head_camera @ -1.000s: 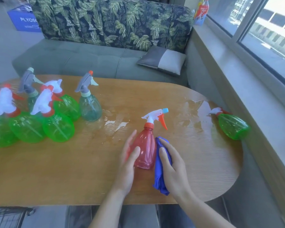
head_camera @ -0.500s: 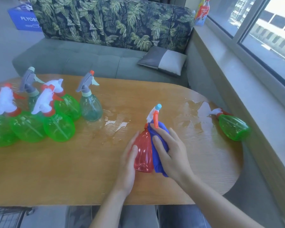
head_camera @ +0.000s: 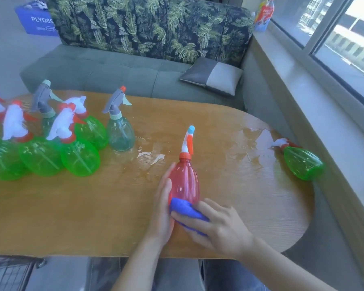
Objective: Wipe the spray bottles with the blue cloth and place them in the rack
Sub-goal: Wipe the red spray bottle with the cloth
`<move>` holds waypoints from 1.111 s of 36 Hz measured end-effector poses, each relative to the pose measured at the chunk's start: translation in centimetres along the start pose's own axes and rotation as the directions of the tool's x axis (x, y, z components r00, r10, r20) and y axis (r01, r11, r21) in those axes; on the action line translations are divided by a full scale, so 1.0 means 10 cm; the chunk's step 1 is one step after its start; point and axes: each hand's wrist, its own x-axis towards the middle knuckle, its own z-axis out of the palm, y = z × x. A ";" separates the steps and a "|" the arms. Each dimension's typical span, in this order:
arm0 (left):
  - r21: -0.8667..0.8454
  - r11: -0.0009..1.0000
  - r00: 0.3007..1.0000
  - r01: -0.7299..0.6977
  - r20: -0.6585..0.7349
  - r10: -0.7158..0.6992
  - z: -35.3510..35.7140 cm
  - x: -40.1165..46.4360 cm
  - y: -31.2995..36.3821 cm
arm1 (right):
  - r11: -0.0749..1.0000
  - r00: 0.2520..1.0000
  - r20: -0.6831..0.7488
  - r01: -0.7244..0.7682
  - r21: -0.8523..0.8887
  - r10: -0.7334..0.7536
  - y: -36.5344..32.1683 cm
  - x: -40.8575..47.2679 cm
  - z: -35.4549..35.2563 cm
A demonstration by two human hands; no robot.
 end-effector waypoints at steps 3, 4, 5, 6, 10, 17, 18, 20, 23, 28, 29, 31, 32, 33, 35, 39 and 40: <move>0.003 1.000 1.000 0.004 -0.025 -0.004 0.00 -0.01 0.00 | 0.979 0.982 -0.060 -0.174 0.106 0.181 0.07 0.05 -0.06; 0.001 1.000 1.000 0.008 -0.025 -0.008 0.00 -0.01 -0.01 | 0.949 0.956 -0.076 -0.269 0.167 0.284 0.10 0.10 -0.07; 0.003 1.000 1.000 0.012 -0.022 -0.012 0.00 -0.01 -0.02 | 0.902 0.919 -0.072 -0.363 0.233 0.389 0.14 0.17 -0.08; 0.007 1.000 1.000 0.019 -0.011 -0.019 0.00 -0.02 -0.02 | 0.846 0.875 -0.052 -0.448 0.291 0.481 0.17 0.24 -0.08; 0.040 0.999 0.999 0.023 0.032 -0.024 0.01 -0.02 -0.06 | 0.692 0.748 0.006 -0.616 0.376 0.663 0.23 0.42 0.00; 0.041 0.999 1.000 0.007 0.010 -0.008 0.01 0.03 -0.05 | 0.844 0.847 -0.076 -0.511 0.160 0.527 -0.09 0.27 0.16; 0.045 0.999 1.000 0.008 0.003 -0.008 0.00 0.03 -0.05 | 0.874 0.873 -0.084 -0.469 0.126 0.481 -0.12 0.23 0.17; 0.060 0.998 1.000 -0.007 -0.017 0.008 -0.01 0.03 -0.06 | 0.929 0.926 -0.075 -0.367 0.050 0.370 -0.18 0.15 0.16; 0.066 0.997 1.000 -0.030 -0.004 0.030 -0.01 0.03 -0.05 | 0.974 0.975 -0.011 -0.223 0.031 0.223 -0.22 0.01 0.13; 0.076 0.997 1.000 -0.020 0.019 0.019 0.02 0.00 -0.04 | 0.868 0.910 -0.042 -0.379 0.320 0.413 -0.12 0.00 0.03; 0.071 0.997 1.000 -0.011 0.028 0.009 0.01 -0.01 -0.04 | 0.813 0.868 -0.045 -0.444 0.376 0.495 -0.07 0.07 0.01; 0.058 0.998 0.999 0.008 0.046 -0.011 0.01 -0.01 -0.03 | 0.704 0.781 -0.015 -0.553 0.445 0.624 0.04 0.22 0.01; 0.056 0.998 0.999 0.015 0.046 -0.018 0.02 -0.01 -0.03 | 0.660 0.748 0.012 -0.594 0.460 0.664 0.10 0.28 0.02; 0.056 0.998 0.999 0.018 0.040 -0.020 0.02 0.00 -0.03 | 0.632 0.727 0.035 -0.619 0.466 0.686 0.14 0.34 0.04; 0.058 0.998 0.999 0.017 0.034 -0.019 0.02 -0.01 -0.04 | 0.618 0.715 0.046 -0.633 0.466 0.698 0.16 0.39 0.08; 0.070 0.997 0.999 0.023 0.028 -0.025 0.02 -0.01 -0.03 | 0.731 0.793 -0.010 -0.556 0.395 0.609 0.04 0.36 0.10; 0.069 0.997 0.999 0.023 0.021 -0.025 0.01 0.00 -0.03 | 0.787 0.832 -0.035 -0.509 0.349 0.554 0.01 0.34 0.10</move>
